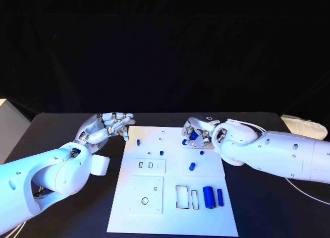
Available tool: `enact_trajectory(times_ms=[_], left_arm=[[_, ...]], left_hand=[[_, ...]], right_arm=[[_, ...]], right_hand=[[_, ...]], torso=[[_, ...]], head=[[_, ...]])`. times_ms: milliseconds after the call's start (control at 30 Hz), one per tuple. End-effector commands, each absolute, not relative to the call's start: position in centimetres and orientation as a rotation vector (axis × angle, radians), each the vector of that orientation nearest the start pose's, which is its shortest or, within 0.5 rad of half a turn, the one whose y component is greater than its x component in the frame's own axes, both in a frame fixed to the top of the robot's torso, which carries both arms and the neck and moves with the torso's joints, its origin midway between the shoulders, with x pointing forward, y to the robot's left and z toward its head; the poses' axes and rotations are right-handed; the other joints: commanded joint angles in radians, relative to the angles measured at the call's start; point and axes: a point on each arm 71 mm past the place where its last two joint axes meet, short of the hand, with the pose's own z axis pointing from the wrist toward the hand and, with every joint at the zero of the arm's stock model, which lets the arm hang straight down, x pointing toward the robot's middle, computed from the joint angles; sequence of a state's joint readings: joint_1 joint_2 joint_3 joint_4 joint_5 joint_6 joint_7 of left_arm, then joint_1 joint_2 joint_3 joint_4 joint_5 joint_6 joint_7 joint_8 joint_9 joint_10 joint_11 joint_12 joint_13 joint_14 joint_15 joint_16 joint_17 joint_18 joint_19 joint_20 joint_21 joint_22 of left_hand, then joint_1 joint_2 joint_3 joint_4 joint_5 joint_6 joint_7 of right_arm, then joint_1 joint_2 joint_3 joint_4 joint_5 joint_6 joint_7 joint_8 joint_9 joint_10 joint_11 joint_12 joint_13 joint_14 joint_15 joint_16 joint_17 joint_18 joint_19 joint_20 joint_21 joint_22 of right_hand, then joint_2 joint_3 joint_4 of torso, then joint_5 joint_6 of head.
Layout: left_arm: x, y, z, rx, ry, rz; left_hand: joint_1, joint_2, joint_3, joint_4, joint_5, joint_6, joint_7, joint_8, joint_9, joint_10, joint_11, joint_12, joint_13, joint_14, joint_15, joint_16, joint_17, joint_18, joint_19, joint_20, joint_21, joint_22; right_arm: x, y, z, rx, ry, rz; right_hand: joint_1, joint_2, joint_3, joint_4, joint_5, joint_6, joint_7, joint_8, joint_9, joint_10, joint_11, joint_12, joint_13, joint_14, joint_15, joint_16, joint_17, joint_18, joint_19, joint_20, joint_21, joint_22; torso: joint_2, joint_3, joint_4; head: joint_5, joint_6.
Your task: Assemble the parts on the task board
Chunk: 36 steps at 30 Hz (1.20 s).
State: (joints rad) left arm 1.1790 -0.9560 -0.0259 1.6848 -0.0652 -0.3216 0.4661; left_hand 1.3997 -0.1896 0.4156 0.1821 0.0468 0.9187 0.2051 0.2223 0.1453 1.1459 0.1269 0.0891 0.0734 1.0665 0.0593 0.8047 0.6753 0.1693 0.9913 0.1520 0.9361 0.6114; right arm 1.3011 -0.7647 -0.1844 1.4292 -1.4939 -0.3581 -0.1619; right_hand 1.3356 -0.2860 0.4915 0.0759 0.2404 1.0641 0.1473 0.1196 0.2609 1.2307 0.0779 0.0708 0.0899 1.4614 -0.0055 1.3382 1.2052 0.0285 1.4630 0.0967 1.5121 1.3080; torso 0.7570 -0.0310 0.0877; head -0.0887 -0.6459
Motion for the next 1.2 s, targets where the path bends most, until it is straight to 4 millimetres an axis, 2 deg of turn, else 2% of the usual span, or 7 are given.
enact_trajectory(times_ms=[33,267,500,700,900,1033,1200], left_arm=[[45.5,21.4,-16.2,-0.996,1.391,-1.646],[45.5,21.4,-16.2,-0.998,1.393,-1.644],[45.5,21.5,-16.2,-1.000,1.395,-1.640],[45.5,21.5,-16.2,-1.002,1.396,-1.636],[45.6,21.6,-16.3,-1.004,1.397,-1.632],[45.6,21.6,-16.3,-1.006,1.399,-1.629],[45.6,21.7,-16.3,-1.008,1.400,-1.626]], left_hand=[[-0.012,-0.002,0.005,0.000,0.003,0.000,-0.006,-0.005,0.002,-0.006,0.004,0.003,0.001,-0.006,0.001,0.006,0.002,0.014,-0.005,0.001,0.005,0.002],[-0.013,-0.002,0.005,0.000,0.003,0.000,-0.006,-0.006,0.002,-0.007,0.005,0.003,0.001,-0.007,0.001,0.007,0.002,0.014,-0.006,0.002,0.006,0.003],[-0.014,-0.002,0.006,0.000,0.003,-0.001,-0.005,-0.006,0.001,-0.008,0.005,0.002,0.001,-0.008,0.001,0.008,0.002,0.014,-0.006,0.002,0.007,0.004],[-0.015,-0.002,0.006,0.000,0.003,-0.002,-0.005,-0.006,0.001,-0.009,0.006,0.002,0.000,-0.008,0.002,0.009,0.002,0.014,-0.007,0.002,0.008,0.004],[-0.015,-0.002,0.006,0.000,0.003,-0.002,-0.005,-0.006,0.001,-0.009,0.006,0.002,0.000,-0.008,0.002,0.009,0.002,0.014,-0.007,0.002,0.008,0.004],[-0.015,-0.001,0.007,0.000,0.003,-0.002,-0.004,-0.007,0.001,-0.010,0.006,0.002,0.000,-0.009,0.002,0.011,0.002,0.014,-0.008,0.002,0.010,0.005],[-0.015,0.000,0.008,0.000,0.003,-0.003,-0.003,-0.007,0.001,-0.011,0.006,0.002,0.000,-0.009,0.002,0.012,0.002,0.014,-0.008,0.003,0.011,0.006]], right_arm=[[50.3,-19.1,-19.4,-0.268,1.692,0.482],[50.1,-18.9,-19.5,-0.277,1.698,0.479],[50.1,-18.8,-19.5,-0.277,1.688,0.474],[50.0,-18.7,-19.2,-0.266,1.655,0.481],[49.9,-18.7,-18.9,-0.245,1.613,0.487],[49.8,-18.7,-18.5,-0.223,1.570,0.495],[49.5,-18.7,-18.0,-0.191,1.524,0.504]], right_hand=[[-0.009,-0.003,0.007,0.000,0.000,0.008,0.000,0.006,0.001,-0.002,0.003,-0.006,0.000,0.052,0.003,0.003,-0.002,-0.006,0.062,0.002,-0.005,0.162],[-0.010,-0.003,0.007,0.000,-0.001,0.008,0.000,0.007,0.002,-0.004,0.003,-0.006,0.000,0.051,0.003,0.003,-0.003,-0.005,0.061,0.003,-0.007,0.159],[-0.010,0.003,0.012,0.002,0.002,0.011,0.001,0.008,0.005,-0.004,0.004,-0.005,0.001,0.050,0.004,0.004,-0.006,-0.004,0.058,0.004,-0.010,0.155],[0.004,0.030,0.056,-0.001,-0.002,0.045,-0.011,0.031,0.024,0.033,-0.009,0.005,0.010,0.048,-0.005,0.016,-0.002,-0.005,0.061,-0.001,-0.005,0.162],[0.027,0.077,0.099,-0.023,-0.016,0.085,-0.030,0.070,0.061,0.082,-0.029,0.014,0.027,0.049,-0.022,0.032,0.010,-0.008,0.067,-0.017,0.004,0.178],[0.028,0.092,0.106,-0.035,-0.017,0.092,-0.035,0.088,0.083,0.101,-0.035,0.015,0.036,0.049,-0.027,0.038,0.012,-0.010,0.070,-0.022,0.008,0.184],[0.024,0.099,0.110,-0.048,-0.012,0.090,-0.039,0.107,0.107,0.118,-0.041,0.016,0.045,0.049,-0.032,0.042,0.014,-0.011,0.072,-0.027,0.011,0.189]], torso=[[0.010,-0.0016,0.0030],[0.019,-0.0048,0.0060],[0.029,-0.0038,0.0074],[0.034,-0.0031,0.0071],[0.039,-0.0032,0.0094],[0.043,-0.0039,0.0107],[0.047,-0.0046,0.0104]], head=[[0.000,0.000],[-0.002,0.003],[-0.004,0.006],[-0.005,0.011],[-0.008,0.018],[-0.009,0.022],[-0.010,0.032]])
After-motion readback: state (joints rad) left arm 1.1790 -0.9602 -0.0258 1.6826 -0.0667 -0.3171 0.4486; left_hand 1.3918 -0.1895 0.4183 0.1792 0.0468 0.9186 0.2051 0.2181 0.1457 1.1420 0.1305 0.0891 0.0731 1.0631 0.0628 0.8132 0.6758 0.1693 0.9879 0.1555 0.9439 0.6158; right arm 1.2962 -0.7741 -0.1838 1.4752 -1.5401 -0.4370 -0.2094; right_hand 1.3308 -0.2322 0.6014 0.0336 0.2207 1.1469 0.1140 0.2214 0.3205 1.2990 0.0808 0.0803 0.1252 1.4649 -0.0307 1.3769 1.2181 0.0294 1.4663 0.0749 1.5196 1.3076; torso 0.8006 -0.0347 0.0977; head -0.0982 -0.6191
